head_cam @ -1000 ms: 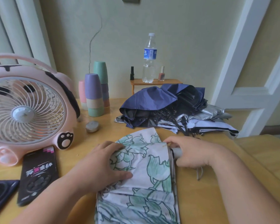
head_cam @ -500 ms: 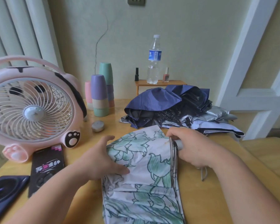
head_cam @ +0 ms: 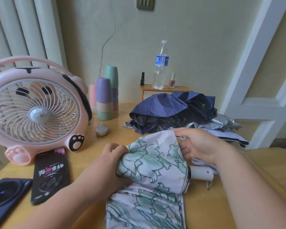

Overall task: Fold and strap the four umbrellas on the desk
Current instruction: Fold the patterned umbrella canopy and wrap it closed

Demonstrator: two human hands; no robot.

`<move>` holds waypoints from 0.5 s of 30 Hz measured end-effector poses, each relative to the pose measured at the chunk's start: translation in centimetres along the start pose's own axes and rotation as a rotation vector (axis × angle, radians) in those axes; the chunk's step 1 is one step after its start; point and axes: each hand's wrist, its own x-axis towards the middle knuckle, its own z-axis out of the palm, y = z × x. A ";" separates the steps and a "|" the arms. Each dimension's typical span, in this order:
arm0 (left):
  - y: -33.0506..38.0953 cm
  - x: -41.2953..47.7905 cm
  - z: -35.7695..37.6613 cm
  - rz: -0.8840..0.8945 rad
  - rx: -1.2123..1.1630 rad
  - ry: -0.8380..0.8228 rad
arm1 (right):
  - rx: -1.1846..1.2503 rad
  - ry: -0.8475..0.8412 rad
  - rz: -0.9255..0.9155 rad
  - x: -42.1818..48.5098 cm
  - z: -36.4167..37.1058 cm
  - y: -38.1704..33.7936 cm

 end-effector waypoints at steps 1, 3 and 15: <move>0.0 -0.4 0.3 0.021 -0.002 0.024 | 0.017 -0.040 0.023 0.4 0.6 -0.3; 0.0 -1.0 0.7 0.056 0.005 0.064 | 0.140 -0.088 0.021 0.9 1.4 -1.1; -0.5 -1.6 0.2 0.126 -0.099 0.025 | 0.643 -0.126 -0.400 1.6 2.1 -1.8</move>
